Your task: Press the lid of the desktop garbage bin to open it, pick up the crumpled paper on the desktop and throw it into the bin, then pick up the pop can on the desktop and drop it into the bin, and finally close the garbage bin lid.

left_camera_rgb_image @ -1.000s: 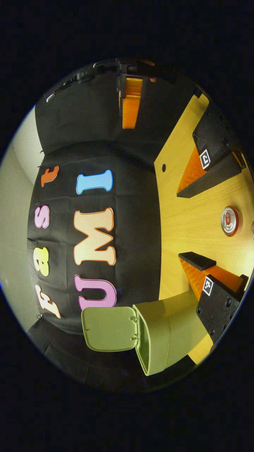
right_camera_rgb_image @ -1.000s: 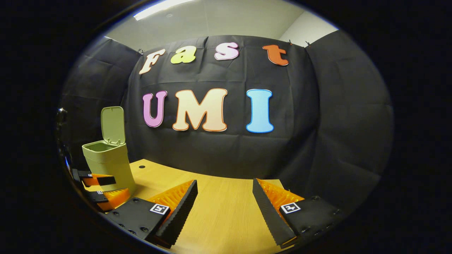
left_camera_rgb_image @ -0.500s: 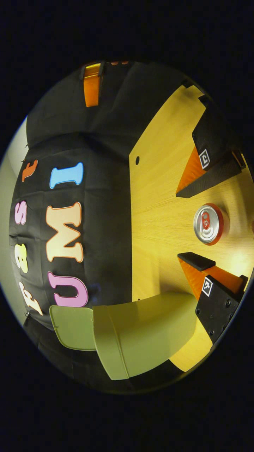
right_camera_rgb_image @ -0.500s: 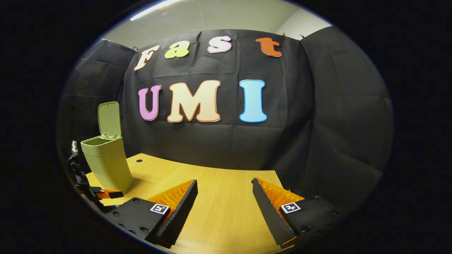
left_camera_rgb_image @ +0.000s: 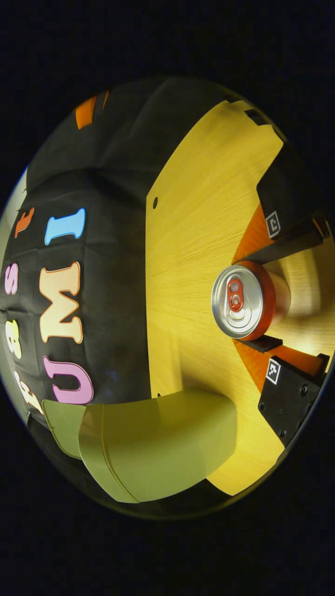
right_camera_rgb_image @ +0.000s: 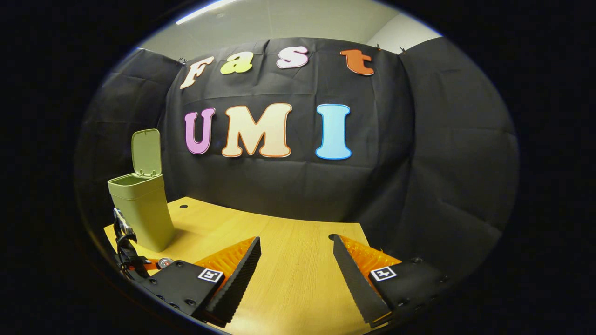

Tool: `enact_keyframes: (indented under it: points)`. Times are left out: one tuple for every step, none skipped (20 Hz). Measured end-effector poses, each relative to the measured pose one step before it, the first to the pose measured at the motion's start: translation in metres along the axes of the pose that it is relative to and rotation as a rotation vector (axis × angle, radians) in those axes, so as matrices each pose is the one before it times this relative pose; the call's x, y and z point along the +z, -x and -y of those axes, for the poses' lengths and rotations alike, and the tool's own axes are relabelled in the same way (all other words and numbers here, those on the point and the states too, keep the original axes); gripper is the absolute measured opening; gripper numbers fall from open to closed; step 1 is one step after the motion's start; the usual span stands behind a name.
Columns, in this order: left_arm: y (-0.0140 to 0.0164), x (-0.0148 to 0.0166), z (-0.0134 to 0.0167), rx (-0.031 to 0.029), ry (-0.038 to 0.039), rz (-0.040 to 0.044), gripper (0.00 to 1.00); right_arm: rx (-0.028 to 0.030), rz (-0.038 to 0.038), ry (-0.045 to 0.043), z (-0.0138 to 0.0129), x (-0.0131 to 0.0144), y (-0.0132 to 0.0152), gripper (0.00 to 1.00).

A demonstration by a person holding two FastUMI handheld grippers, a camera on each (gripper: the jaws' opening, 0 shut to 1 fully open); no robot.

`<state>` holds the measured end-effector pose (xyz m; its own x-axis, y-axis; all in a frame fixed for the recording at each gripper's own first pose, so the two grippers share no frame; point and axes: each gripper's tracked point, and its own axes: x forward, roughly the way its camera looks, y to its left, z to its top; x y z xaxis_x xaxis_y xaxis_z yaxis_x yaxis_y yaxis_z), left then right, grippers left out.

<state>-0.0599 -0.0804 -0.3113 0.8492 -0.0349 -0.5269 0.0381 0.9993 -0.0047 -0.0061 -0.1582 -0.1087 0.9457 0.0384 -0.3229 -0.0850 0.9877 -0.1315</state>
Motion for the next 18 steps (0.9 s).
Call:
enact_keyframes:
  points:
    - [0.00144,0.00502,-0.00125,-0.00387,-0.00157,0.00870,0.77,0.00007,0.00001,0.00335,-0.00151,0.00011,0.00055,0.98]
    - [0.00045,0.01001,-0.00192,-0.00142,-0.00069,0.01218,0.77,0.00044,0.00176,0.00104,-0.00125,0.00069,0.00030,0.98]
    - [-0.00025,0.01064,-0.00160,-0.00447,-0.00260,0.01764,0.77,0.00069,0.00120,-0.00129,-0.00159,0.00019,0.00091,0.98]
    - [0.00055,0.01330,-0.00137,-0.00275,-0.00190,0.01763,0.77,0.00017,0.00120,-0.00319,-0.00250,0.00034,-0.00067,0.98]
    - [0.00122,0.01338,-0.00175,-0.00657,-0.00255,0.02248,0.77,0.00100,0.00062,-0.00535,-0.00281,0.00044,0.00021,0.98]
    - [0.00079,0.01575,-0.00240,-0.00282,-0.00551,0.02122,0.77,0.00121,0.00218,-0.00801,-0.00304,0.00075,0.00087,0.98]
    - [0.00095,0.01563,-0.00286,-0.00320,-0.00680,0.02552,0.78,0.00055,0.00228,-0.00786,-0.00291,-0.00086,0.00018,0.98]
    - [0.00126,0.01745,-0.00367,-0.00122,-0.00706,0.03268,0.77,0.00161,0.00163,-0.00692,-0.00363,-0.00030,0.00009,0.98]
    - [0.00056,0.01566,-0.00231,-0.00381,-0.00842,0.02893,0.77,0.00166,-0.00104,-0.00479,-0.00414,-0.00114,0.00036,0.98]
    - [-0.00026,0.01599,-0.00432,0.00014,-0.00968,0.02561,0.77,0.00183,-0.00064,-0.00450,-0.00317,-0.00014,-0.00003,0.98]
    - [-0.00055,0.01403,-0.00425,0.00092,-0.00611,0.02237,0.77,0.00234,0.00038,-0.00489,-0.00398,0.00035,0.00046,0.98]
    - [-0.00115,0.01497,-0.00371,-0.00261,-0.00186,0.02309,0.77,0.00448,0.00122,-0.00589,-0.00426,0.00095,0.00081,0.98]
    - [-0.00120,0.01211,-0.00466,0.00403,-0.00152,0.02178,0.77,0.00258,0.00144,-0.00563,-0.00383,-0.00009,0.00098,0.98]
    - [0.00067,0.01435,-0.00608,0.01042,-0.00456,0.02135,0.77,0.00317,0.00034,-0.00529,-0.00400,-0.00010,0.00087,0.98]
    - [-0.00042,0.01341,-0.00583,0.00892,-0.00771,0.02592,0.77,0.00251,-0.00153,-0.00420,-0.00368,-0.00199,0.00030,0.98]
    - [-0.00055,0.01464,-0.00502,0.00695,-0.00985,0.03052,0.77,0.00128,-0.00179,-0.00287,-0.00332,-0.00124,0.00048,0.98]
    - [-0.00007,0.01402,-0.00536,0.00582,-0.01189,0.02839,0.77,0.00145,-0.00061,-0.00446,-0.00343,-0.00168,0.00045,0.98]
    - [-0.00190,0.01406,-0.00519,-0.00086,-0.01222,0.02370,0.77,0.00111,-0.00210,-0.00658,-0.00343,-0.00063,0.00085,0.98]
